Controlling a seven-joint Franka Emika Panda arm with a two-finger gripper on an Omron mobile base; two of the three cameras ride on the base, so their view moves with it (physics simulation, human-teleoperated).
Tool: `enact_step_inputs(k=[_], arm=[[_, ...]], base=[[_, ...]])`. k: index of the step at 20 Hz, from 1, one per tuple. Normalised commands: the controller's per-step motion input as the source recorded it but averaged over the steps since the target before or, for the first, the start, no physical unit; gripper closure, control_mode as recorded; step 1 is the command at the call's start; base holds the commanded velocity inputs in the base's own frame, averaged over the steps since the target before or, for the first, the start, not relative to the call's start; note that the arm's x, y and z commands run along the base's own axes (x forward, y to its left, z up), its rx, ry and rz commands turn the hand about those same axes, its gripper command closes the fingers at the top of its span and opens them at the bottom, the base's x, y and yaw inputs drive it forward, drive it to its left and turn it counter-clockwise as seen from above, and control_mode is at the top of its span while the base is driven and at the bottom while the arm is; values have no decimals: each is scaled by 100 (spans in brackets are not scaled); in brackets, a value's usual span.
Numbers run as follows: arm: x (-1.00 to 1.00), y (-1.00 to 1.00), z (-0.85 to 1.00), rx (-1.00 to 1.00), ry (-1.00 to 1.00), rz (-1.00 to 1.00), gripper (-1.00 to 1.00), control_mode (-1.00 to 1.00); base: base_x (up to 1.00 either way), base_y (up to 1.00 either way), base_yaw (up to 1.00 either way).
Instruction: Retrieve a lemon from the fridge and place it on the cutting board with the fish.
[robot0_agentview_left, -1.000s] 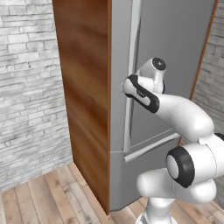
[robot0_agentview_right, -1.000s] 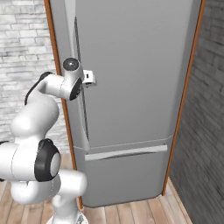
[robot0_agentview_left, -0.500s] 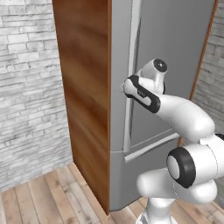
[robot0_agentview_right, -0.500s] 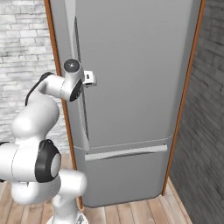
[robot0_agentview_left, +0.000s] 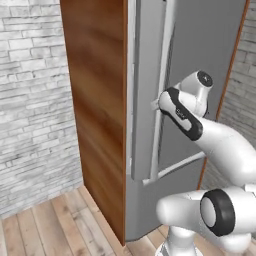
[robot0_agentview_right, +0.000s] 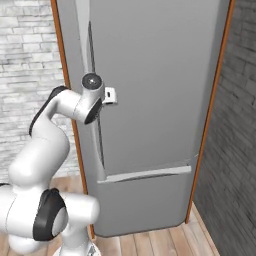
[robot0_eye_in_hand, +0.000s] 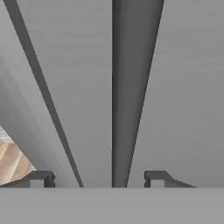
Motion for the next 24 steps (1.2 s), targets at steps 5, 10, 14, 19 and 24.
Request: enact_step_inputs(k=[5, 10, 14, 19, 24], arm=[[-48, -100, 3, 3, 6, 6, 100, -100], [-84, -100, 3, 2, 1, 10, 100, -100], [-93, -100, 5, 0, 0, 17, 100, -100], [-86, -100, 2, 0, 0, 20, 100, -100], [-72, -100, 0, 0, 3, 16, 100, -100]], base=[[0, 0, 0], [0, 0, 0], [0, 0, 0], [0, 0, 0], [0, 0, 0]])
